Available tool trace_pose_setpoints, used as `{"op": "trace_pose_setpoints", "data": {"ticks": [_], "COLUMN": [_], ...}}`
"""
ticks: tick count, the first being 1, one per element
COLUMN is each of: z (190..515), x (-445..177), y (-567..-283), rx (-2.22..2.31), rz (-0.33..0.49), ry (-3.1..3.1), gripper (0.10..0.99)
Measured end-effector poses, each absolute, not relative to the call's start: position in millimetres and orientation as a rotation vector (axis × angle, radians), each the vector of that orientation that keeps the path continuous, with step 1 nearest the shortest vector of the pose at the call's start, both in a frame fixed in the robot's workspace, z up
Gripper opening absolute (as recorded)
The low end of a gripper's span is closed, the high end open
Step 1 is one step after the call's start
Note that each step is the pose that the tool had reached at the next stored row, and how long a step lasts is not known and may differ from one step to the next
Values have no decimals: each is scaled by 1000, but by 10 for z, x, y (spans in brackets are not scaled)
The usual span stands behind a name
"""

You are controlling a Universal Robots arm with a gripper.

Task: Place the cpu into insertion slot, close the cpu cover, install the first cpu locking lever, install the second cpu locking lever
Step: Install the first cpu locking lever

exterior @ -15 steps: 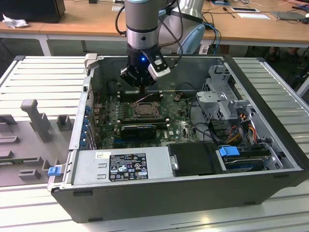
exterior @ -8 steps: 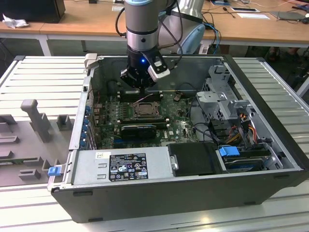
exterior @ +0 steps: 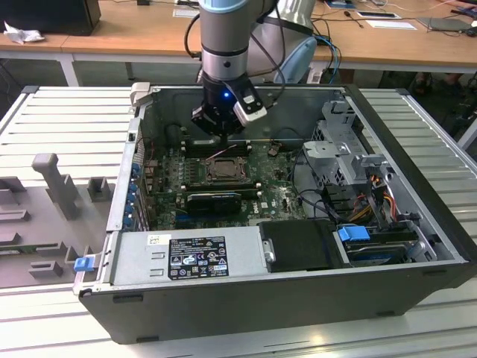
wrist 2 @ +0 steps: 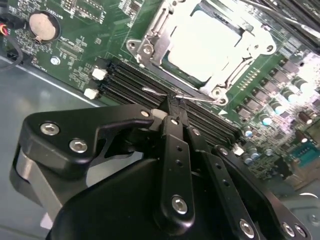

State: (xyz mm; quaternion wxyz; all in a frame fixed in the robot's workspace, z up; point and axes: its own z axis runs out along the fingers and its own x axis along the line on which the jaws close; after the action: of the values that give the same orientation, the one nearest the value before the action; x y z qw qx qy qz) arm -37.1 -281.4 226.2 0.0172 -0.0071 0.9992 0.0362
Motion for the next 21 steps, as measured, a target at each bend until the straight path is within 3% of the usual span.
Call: {"op": "trace_pose_setpoints", "data": {"ticks": [21], "z": [2061], "x": [-210], "y": [-2814], "rx": [-71], "rz": [113], "ry": [3106], "gripper": [106]}}
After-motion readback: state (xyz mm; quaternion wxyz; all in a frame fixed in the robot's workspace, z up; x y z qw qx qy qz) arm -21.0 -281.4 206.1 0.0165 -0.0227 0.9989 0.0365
